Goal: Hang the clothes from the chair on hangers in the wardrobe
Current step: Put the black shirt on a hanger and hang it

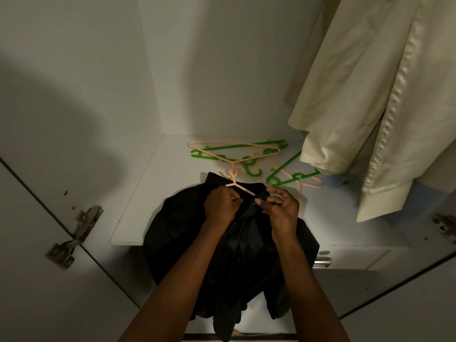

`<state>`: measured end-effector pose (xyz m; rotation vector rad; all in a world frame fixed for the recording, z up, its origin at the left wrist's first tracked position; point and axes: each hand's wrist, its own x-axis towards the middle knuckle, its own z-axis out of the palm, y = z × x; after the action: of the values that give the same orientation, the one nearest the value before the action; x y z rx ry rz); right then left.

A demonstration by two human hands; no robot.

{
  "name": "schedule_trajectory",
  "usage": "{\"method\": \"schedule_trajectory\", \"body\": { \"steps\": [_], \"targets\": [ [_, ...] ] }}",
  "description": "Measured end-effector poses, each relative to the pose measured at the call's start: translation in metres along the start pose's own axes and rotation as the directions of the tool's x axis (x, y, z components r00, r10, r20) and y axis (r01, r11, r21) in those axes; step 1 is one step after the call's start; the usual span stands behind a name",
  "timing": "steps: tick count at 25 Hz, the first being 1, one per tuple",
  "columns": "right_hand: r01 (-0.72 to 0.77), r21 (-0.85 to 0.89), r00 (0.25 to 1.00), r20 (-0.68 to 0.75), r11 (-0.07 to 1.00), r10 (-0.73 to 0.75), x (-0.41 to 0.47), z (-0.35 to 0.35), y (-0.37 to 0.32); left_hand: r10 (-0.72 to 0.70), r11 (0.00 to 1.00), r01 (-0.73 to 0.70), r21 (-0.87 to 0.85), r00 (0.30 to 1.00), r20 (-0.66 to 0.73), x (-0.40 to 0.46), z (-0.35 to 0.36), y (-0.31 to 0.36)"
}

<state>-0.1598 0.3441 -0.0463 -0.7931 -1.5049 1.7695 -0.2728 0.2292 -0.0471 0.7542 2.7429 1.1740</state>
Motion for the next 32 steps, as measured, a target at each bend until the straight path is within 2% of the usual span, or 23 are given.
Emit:
{"method": "schedule_trajectory", "body": {
  "steps": [4, 7, 8, 10, 14, 16, 19, 23, 25, 30, 32],
  "targets": [
    [-0.097, -0.016, 0.995, -0.035, 0.995, 0.097, 0.002, 0.007, -0.006, -0.102, 0.994, 0.094, 0.055, 0.979, 0.174, 0.02, -0.013, 0.008],
    [-0.18, -0.03, 0.983, -0.035, 0.983, 0.179, 0.005, 0.009, -0.01, -0.075, 0.997, 0.07, 0.03, 0.974, 0.212, 0.024, -0.014, 0.004],
    [-0.197, -0.062, 0.98, -0.03, 0.978, 0.195, 0.006, 0.01, -0.01, -0.065, 0.997, 0.07, -0.014, 0.972, 0.226, 0.025, -0.013, 0.0],
    [-0.217, -0.117, 0.976, -0.018, 0.969, 0.216, 0.006, 0.01, -0.012, -0.065, 0.967, 0.125, -0.221, 0.964, 0.259, 0.025, -0.013, -0.01],
    [-0.296, -0.194, 0.95, 0.04, 0.935, 0.309, 0.008, 0.01, -0.021, -0.1, 0.761, 0.274, -0.588, 0.945, 0.311, 0.019, -0.027, -0.02],
    [-0.385, -0.247, 0.911, 0.052, 0.889, 0.409, 0.01, 0.01, -0.027, -0.092, 0.697, 0.281, -0.66, 0.947, 0.307, 0.016, -0.03, -0.023],
    [-0.456, -0.207, 0.875, 0.072, 0.865, 0.479, 0.01, 0.015, -0.03, -0.081, 0.691, 0.249, -0.679, 0.96, 0.269, 0.015, -0.026, -0.025],
    [-0.495, 0.085, 0.869, 0.047, 0.865, 0.493, 0.004, 0.025, -0.026, -0.034, 0.7, 0.183, -0.69, 0.974, 0.223, 0.013, -0.021, -0.027],
    [-0.46, 0.134, 0.886, 0.009, 0.877, 0.464, 0.001, 0.034, -0.025, -0.023, 0.711, 0.152, -0.686, 0.981, 0.193, 0.011, -0.019, -0.029],
    [-0.235, -0.069, 0.969, -0.097, 0.97, 0.228, -0.009, 0.056, -0.01, -0.017, 0.728, 0.121, -0.674, 0.987, 0.158, 0.009, -0.016, -0.03],
    [-0.206, -0.087, 0.976, -0.091, 0.975, 0.198, -0.013, 0.059, -0.004, -0.006, 0.732, 0.101, -0.674, 0.99, 0.142, 0.008, -0.016, -0.031]
  ]
}}
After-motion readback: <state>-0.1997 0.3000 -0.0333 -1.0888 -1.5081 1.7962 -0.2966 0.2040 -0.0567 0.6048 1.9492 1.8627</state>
